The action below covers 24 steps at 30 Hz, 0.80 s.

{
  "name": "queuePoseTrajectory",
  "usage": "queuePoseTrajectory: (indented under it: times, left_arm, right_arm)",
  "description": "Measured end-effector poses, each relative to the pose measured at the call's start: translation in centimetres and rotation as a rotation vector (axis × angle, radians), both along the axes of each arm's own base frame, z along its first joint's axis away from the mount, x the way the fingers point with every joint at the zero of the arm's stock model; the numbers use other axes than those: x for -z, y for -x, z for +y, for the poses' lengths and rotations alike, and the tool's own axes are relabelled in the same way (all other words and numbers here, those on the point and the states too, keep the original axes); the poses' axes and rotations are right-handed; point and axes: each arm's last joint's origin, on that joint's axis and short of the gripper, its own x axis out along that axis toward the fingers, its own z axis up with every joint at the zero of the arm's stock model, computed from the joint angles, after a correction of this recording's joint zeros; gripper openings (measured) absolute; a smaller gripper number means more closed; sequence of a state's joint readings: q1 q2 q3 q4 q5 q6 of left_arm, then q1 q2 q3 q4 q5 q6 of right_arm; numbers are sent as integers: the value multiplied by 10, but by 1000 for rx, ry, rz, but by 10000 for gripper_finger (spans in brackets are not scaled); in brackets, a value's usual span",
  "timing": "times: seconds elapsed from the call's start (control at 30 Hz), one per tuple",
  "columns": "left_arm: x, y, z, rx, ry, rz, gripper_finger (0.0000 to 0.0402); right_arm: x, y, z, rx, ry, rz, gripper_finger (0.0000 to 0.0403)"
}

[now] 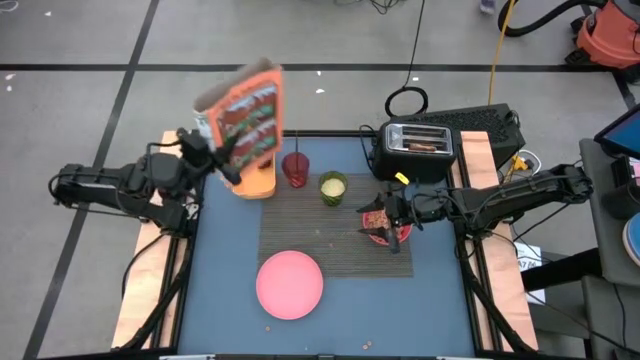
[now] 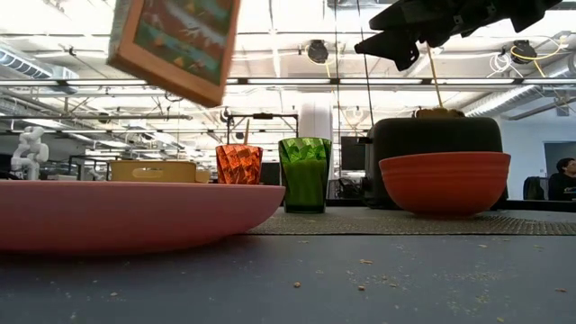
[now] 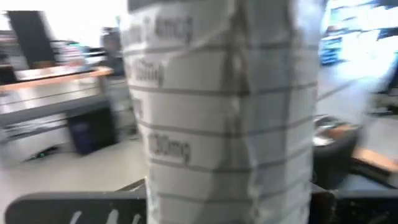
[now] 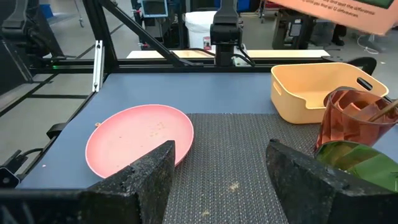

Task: Arrange a breakfast setting
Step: Pour the cereal from the cereal box into the pink bowl

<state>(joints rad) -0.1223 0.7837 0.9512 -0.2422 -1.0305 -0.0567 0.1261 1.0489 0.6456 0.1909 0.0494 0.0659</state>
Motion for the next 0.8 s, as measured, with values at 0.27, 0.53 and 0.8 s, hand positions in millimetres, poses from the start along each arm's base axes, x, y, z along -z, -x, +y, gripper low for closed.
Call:
queuePoseTrajectory:
  times: [0.27,0.53,0.8]
  left_arm:
    - [10,9,5,-327,-49,110,84]
    - [37,11,9,-486,-55,152,84]
    - [56,6,15,-556,-42,168,84]
  right_arm:
    - [0,0,0,0,0,-3,242]
    - [0,0,0,0,0,-5,242]
    - [0,0,0,0,2,-6,242]
